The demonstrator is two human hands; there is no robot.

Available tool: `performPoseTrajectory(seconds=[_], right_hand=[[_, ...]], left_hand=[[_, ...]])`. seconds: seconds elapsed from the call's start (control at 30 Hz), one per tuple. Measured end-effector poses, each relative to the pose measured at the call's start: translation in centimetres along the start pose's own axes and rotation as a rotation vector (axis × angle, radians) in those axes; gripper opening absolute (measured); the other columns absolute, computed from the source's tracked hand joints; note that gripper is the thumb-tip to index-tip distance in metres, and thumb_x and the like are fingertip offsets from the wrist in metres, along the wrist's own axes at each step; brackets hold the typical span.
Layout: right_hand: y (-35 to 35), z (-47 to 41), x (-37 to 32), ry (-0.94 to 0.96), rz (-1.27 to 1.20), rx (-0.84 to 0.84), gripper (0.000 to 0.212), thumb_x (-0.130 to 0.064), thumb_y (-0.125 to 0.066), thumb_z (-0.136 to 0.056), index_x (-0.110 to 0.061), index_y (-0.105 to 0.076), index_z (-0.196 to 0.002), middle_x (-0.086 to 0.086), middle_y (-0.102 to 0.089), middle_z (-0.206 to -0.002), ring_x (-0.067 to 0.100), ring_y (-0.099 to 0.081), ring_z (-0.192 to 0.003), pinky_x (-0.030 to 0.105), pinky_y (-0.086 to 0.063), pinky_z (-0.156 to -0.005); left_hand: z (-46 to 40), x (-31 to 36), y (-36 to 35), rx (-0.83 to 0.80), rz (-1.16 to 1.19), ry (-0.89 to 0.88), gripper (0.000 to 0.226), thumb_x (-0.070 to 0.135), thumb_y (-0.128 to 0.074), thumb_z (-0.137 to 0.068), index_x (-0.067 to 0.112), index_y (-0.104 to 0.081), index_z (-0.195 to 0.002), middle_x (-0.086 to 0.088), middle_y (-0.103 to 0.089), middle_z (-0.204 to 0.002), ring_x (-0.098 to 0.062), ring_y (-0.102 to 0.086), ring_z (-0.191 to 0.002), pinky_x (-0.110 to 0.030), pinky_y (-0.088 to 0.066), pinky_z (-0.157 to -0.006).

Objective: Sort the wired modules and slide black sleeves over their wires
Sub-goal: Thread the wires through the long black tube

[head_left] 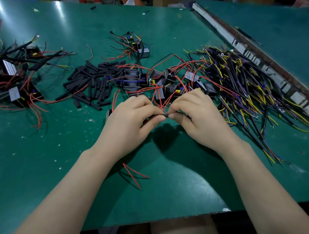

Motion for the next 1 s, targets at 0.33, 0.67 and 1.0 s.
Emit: performPoseTrajectory(seconds=[0.33,0.67,1.0], right_hand=[[0.8,0.1,0.6,-0.171,-0.137,0.066,0.028,-0.038,-0.054,-0.092,-0.016,-0.070,-0.100,-0.020,-0.060,-0.090,0.019,-0.056,-0.089,0.051,-0.046,-0.081],[0.6,0.1,0.5,-0.055,-0.108,0.114,0.015,-0.016,-0.062,-0.091,-0.010,-0.072,-0.100,-0.006,-0.067,-0.089,0.025,-0.059,-0.077,0.035,-0.044,-0.076],[-0.2,0.0,-0.1,-0.024,-0.065,0.103,0.017,-0.016,-0.063,-0.090,-0.006,-0.072,-0.100,0.005,-0.069,-0.087,0.027,-0.057,-0.077,0.035,-0.043,-0.073]], left_hand=[[-0.4,-0.4,0.7,0.216,0.095,0.130,0.018,0.017,-0.058,-0.090,0.003,-0.069,-0.092,-0.009,-0.059,-0.082,-0.020,-0.054,-0.076,-0.029,-0.043,-0.071],[-0.2,-0.4,0.5,0.122,0.061,0.038,0.021,0.027,-0.062,-0.089,0.010,-0.073,-0.092,-0.006,-0.063,-0.085,-0.028,-0.058,-0.079,-0.043,-0.048,-0.073],[-0.2,0.2,0.0,0.167,-0.144,0.056,0.028,0.036,-0.055,-0.091,0.014,-0.072,-0.088,-0.003,-0.061,-0.081,-0.029,-0.055,-0.073,-0.044,-0.043,-0.060]])
Point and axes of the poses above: each hand's wrist, its own z-axis away from the middle knuckle, its own y-axis out of the back of the hand, x = y × z, the point moved 1 cm from there along -z, towards the middle knuckle
